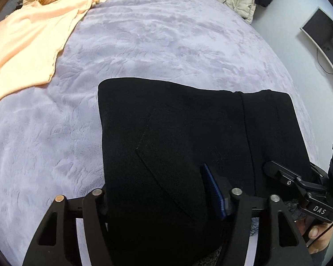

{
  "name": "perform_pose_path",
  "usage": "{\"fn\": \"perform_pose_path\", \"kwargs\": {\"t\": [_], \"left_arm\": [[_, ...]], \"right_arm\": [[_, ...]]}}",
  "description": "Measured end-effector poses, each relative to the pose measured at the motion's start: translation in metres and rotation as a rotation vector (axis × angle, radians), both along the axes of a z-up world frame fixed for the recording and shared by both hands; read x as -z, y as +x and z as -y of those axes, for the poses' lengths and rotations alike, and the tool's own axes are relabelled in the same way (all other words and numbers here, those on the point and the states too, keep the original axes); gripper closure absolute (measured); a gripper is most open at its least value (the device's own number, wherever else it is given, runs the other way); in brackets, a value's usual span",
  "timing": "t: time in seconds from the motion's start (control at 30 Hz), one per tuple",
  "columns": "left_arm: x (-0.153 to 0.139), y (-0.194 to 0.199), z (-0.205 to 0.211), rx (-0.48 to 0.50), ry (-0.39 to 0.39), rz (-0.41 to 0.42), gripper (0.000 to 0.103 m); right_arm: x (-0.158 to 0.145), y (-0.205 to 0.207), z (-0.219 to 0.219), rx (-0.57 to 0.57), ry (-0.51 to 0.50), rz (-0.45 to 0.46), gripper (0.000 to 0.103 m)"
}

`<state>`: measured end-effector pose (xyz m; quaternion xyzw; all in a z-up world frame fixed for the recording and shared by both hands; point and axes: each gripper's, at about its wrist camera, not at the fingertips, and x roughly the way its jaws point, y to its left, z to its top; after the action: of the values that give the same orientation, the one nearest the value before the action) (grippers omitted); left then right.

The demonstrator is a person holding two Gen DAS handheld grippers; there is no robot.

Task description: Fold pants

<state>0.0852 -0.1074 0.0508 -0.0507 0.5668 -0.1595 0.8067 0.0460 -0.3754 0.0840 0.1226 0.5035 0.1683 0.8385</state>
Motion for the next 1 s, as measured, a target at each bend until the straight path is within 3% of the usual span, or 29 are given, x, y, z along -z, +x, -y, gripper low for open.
{"fn": "perform_pose_path", "kwargs": {"t": [0.07,0.17,0.2,0.3,0.4,0.5,0.6,0.67,0.73,0.87,1.0], "left_arm": [[0.008,0.0,-0.001,-0.002,0.017,0.016,0.015],[0.001,-0.01,-0.008,0.048,0.026,0.022,0.013],[-0.007,-0.014,-0.014,0.049,0.03,0.025,0.013],[-0.042,-0.041,-0.04,0.006,0.046,0.143,0.013],[-0.057,-0.064,-0.032,0.072,0.012,0.181,0.013],[-0.05,-0.072,-0.005,0.18,-0.004,0.191,0.013],[-0.023,-0.066,0.009,0.178,0.097,0.161,0.013],[-0.011,-0.064,0.013,0.188,0.133,0.152,0.013],[-0.024,-0.067,0.017,0.201,0.155,0.176,0.013],[-0.051,-0.039,0.018,0.155,0.089,0.22,0.013],[-0.035,0.007,0.031,0.105,0.148,0.186,0.013]], "right_arm": [[0.01,0.005,0.006,0.009,0.031,-0.027,0.028],[0.009,-0.002,0.013,0.014,0.046,-0.042,0.023],[0.002,-0.009,0.016,0.026,0.023,-0.026,0.023],[-0.031,-0.04,0.015,0.099,-0.138,0.107,0.019],[-0.059,-0.07,-0.016,-0.034,-0.138,0.224,0.019],[-0.057,-0.078,-0.043,-0.173,-0.054,0.225,0.019],[-0.024,-0.064,-0.047,-0.161,-0.12,0.119,0.019],[-0.011,-0.059,-0.042,-0.164,-0.08,0.072,0.019],[-0.02,-0.059,-0.041,-0.188,-0.091,0.088,0.018],[-0.05,-0.035,-0.036,-0.155,-0.171,0.198,0.017],[-0.044,0.019,-0.036,-0.138,-0.214,0.19,0.017]]}}
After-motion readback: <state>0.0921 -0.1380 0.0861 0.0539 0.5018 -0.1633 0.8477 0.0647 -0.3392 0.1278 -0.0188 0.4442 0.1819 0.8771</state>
